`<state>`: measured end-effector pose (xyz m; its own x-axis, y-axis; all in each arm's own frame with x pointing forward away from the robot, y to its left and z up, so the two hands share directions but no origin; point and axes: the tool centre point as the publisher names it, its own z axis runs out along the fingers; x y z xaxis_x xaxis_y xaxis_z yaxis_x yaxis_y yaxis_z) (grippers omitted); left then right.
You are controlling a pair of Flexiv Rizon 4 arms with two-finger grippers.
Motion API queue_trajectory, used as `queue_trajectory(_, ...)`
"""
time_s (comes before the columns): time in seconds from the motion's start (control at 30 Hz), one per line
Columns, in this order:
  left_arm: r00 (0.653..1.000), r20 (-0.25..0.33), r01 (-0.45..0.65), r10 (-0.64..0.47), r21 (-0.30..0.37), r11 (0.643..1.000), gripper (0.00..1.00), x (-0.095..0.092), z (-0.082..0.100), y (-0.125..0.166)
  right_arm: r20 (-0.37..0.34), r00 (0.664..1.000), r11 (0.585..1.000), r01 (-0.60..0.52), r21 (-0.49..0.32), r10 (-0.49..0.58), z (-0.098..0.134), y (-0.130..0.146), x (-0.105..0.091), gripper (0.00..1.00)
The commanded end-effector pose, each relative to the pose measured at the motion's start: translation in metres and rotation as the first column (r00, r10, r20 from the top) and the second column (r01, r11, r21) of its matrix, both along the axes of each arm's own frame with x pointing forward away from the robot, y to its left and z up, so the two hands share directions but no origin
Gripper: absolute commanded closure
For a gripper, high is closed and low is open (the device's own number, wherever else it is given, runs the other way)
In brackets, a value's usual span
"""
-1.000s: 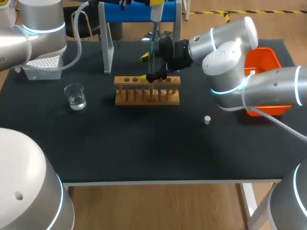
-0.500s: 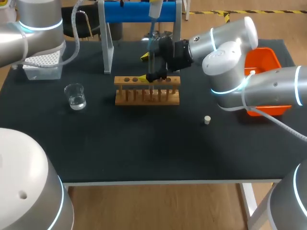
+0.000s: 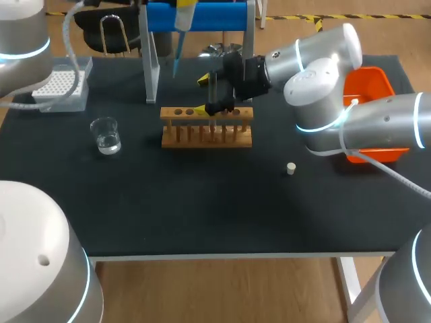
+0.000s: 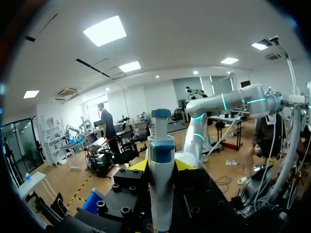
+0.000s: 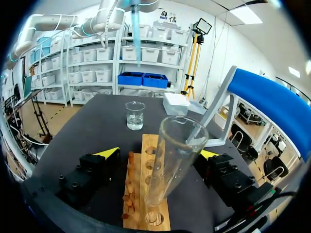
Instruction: Invert the test tube, pick up the pipette, mount the tip to pipette, aspirate from beaker and dispense into the tube, eject the tip, return the pipette, and cap with the stopper.
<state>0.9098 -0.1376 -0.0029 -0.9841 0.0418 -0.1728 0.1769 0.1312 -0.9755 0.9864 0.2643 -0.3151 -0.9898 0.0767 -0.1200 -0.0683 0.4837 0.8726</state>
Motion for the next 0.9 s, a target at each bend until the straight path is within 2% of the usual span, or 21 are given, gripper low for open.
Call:
queue_trajectory(0.03, 0.998, -0.010, -0.067, 0.067, -0.036, 0.997, 1.00, -0.031, -0.019, 0.018, -0.001, 1.000, 1.000, -0.001, -0.003, 0.001, 0.001, -0.001, 0.000, 0.00)
queue_trajectory(0.33, 0.996, -0.081, -0.044, 0.035, -0.104, 0.994, 1.00, -0.052, -0.058, -0.002, -0.001, 1.000, 1.000, -0.001, -0.003, 0.001, 0.001, -0.001, 0.000, 0.00)
queue_trajectory(0.5, 0.993, -0.108, -0.060, 0.046, -0.130, 0.990, 1.00, -0.058, -0.070, -0.014, -0.001, 1.000, 1.000, -0.001, -0.003, 0.001, 0.001, -0.001, 0.000, 0.00)
queue_trajectory(0.9, 0.987, -0.114, -0.135, 0.115, -0.184, 0.974, 1.00, -0.060, -0.088, -0.037, -0.001, 1.000, 1.000, -0.001, -0.003, 0.001, 0.001, -0.001, 0.000, 0.00)
